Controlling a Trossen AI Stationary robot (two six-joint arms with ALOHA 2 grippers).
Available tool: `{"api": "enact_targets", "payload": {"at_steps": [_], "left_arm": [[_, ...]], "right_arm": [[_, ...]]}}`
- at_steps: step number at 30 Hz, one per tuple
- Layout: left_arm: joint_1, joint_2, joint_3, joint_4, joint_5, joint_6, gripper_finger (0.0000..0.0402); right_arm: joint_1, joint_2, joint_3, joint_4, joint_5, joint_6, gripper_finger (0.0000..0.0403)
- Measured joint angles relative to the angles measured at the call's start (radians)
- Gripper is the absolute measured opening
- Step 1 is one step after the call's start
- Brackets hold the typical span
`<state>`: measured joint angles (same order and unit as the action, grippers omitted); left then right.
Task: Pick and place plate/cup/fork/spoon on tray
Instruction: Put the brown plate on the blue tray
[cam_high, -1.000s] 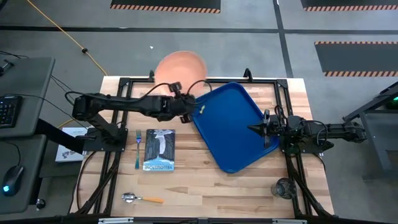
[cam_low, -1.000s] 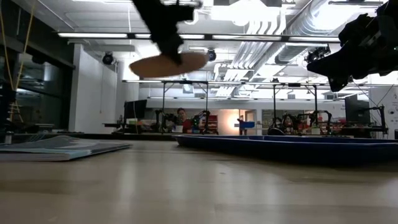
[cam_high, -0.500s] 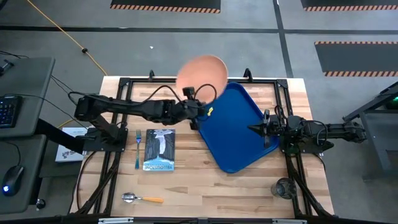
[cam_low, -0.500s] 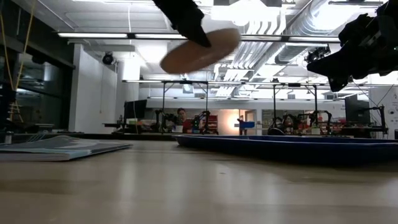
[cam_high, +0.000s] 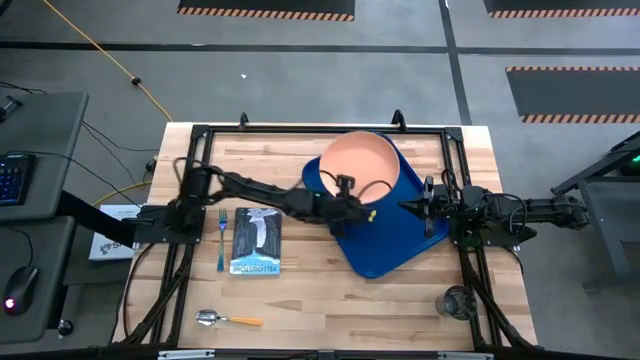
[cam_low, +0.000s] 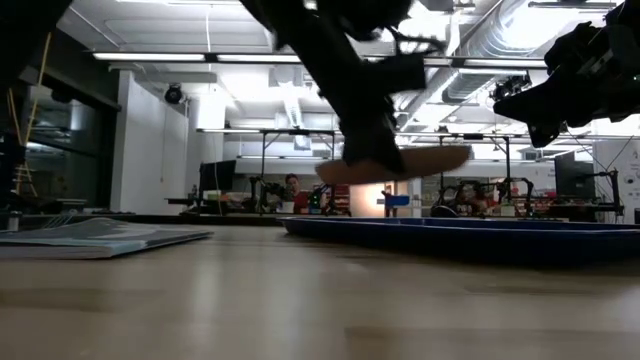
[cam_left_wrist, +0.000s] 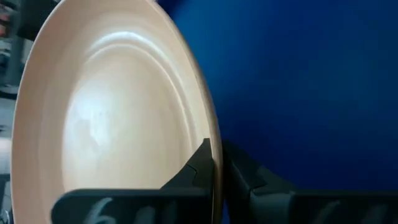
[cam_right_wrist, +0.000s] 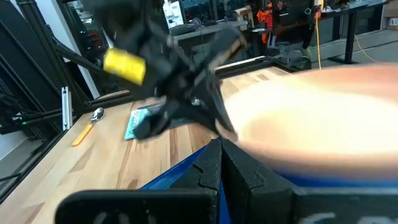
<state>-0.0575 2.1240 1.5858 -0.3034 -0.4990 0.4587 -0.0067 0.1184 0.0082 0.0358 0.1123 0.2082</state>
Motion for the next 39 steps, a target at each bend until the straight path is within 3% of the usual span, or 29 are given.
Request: {"api": "enact_targets", "payload": {"at_steps": [5,9,15,22,34,39], "left_arm": [[-0.005,0.118,0.122,-0.069,0.001,-0.057,0.0003],[-0.003,0.161,0.143,-0.108,-0.001,-0.118,0.0003],[-0.001,0.161,0.144,-0.163,0.012,-0.246,0.0005],[-0.001,0.16,0.144,-0.126,0.112,-0.241,0.0015],[0.019,0.16,0.144,-0.119,0.098,-0.246,0.002],[0.028,0.16,0.144,-0.124,0.099,-0.274,0.0043]], "right_arm": [[0.0,0.0,0.0,0.0,0.0,0.0,0.0],[0.0,0.0,0.0,0.0,0.0,0.0,0.0],[0.0,0.0,0.0,0.0,0.0,0.0,0.0],[0.0,0.0,0.0,0.0,0.0,0.0,0.0],[0.0,0.0,0.0,0.0,0.0,0.0,0.0],[0.0,0.0,0.0,0.0,0.0,0.0,0.0]]}}
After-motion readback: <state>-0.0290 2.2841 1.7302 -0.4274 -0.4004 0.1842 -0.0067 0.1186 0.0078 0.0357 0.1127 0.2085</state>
